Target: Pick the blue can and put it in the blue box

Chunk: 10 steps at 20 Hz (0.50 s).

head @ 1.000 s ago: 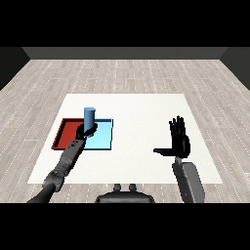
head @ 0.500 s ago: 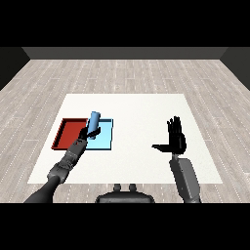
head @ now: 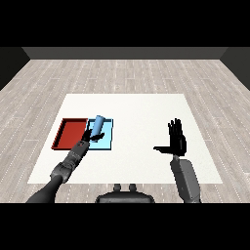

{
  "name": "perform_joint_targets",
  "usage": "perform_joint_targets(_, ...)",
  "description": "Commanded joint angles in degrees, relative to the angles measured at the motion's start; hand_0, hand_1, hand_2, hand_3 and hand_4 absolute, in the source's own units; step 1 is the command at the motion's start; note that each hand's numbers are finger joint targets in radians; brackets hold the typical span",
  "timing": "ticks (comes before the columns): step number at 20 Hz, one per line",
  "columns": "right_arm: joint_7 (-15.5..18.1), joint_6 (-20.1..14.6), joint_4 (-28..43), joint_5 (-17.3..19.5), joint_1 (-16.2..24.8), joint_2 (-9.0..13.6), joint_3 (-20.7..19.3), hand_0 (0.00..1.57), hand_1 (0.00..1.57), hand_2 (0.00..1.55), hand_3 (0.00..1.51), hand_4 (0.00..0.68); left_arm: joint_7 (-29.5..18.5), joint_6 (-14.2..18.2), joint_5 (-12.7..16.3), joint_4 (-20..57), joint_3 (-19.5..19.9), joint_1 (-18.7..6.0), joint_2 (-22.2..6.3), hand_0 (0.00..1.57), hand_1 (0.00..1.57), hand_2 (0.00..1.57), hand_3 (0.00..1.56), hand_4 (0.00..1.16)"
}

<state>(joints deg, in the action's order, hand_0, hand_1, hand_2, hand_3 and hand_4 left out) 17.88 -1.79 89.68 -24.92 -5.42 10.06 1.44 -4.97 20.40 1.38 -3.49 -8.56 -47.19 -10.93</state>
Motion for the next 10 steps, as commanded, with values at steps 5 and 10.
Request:
perform_joint_targets(5,2.8,3.2,-0.1,-1.2,2.5,-1.0,-0.7,0.0,0.0,0.0,0.0,0.0,1.9,3.5,-1.4,2.3,-0.1,0.9,-0.3,0.0,0.0,0.0,0.0,0.0)
perform_joint_targets(10,-1.2,0.7,0.8,-1.3,-0.8,-1.4,-0.6,0.0,0.0,0.0,0.0,0.0,-7.0,15.7,3.1,-3.4,5.1,3.3,0.2,0.0,0.0,0.0,0.0,0.0)
